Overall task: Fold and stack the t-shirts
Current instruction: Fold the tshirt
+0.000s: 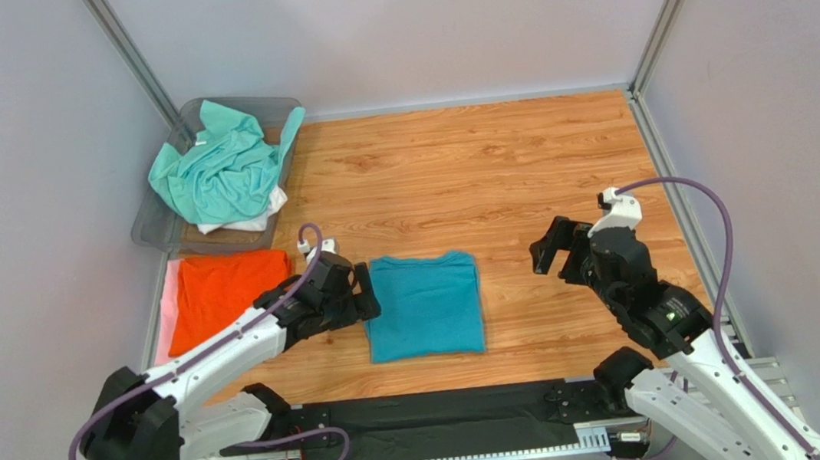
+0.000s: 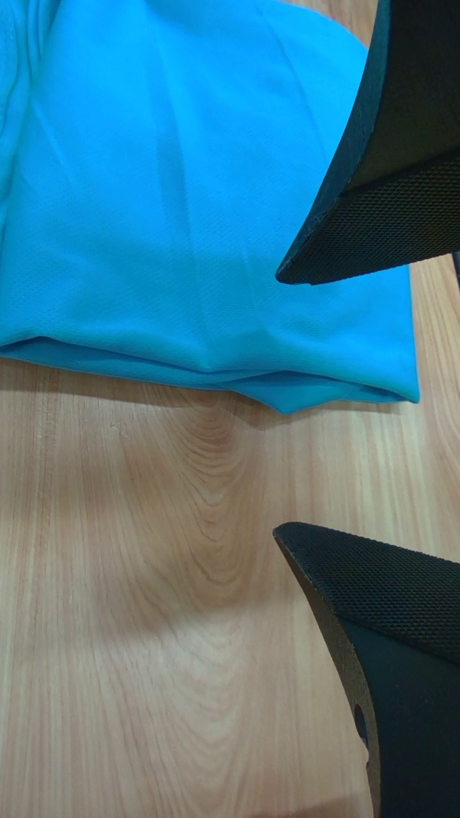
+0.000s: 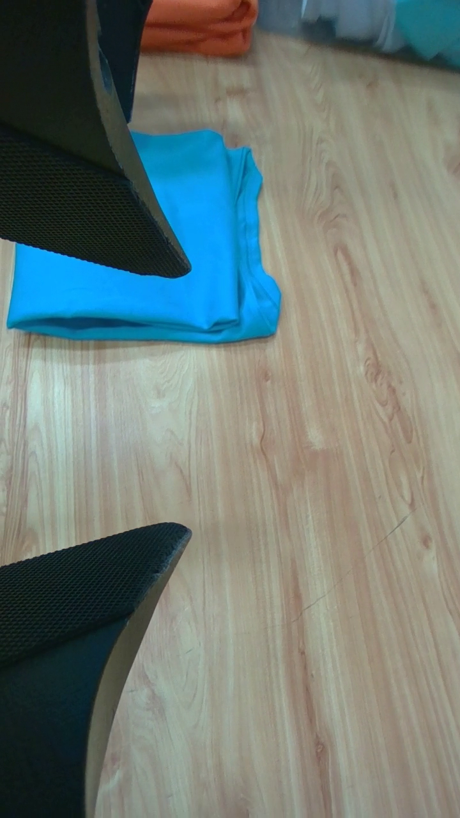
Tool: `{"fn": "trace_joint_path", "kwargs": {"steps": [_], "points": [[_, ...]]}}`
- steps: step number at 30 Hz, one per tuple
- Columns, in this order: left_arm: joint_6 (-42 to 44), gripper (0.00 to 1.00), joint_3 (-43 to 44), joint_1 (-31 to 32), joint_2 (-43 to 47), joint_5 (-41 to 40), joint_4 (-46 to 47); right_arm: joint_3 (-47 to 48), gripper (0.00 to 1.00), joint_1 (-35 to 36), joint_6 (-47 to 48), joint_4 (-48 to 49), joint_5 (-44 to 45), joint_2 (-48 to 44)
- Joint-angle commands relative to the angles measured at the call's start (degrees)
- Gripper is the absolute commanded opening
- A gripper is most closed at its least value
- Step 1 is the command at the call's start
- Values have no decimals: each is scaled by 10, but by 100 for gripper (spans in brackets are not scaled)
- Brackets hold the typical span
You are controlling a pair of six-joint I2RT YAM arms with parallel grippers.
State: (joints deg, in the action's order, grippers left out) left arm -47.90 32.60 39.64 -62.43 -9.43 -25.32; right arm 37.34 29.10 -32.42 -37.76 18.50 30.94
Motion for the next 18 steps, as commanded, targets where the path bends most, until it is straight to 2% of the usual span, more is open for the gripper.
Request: {"fn": "trace_joint_path", "kwargs": {"steps": [1, 9, 12, 15, 16, 18], "points": [[2, 100, 27, 1, -58, 13, 56, 15, 100, 0, 33, -1, 14, 18], [23, 100, 91, 1, -185, 69, 58, 13, 100, -1, 35, 1, 21, 36], [20, 92, 97, 1, -215, 90, 57, 12, 100, -2, 37, 3, 20, 33], [14, 79, 97, 7, -234, 104, 58, 9, 100, -4, 36, 7, 18, 32], [12, 69, 98, 11, -243, 104, 58, 7, 100, -7, 37, 11, 15, 33], [5, 64, 100, 25, -250, 98, 56, 3, 100, -12, 37, 15, 10, 35]]}}
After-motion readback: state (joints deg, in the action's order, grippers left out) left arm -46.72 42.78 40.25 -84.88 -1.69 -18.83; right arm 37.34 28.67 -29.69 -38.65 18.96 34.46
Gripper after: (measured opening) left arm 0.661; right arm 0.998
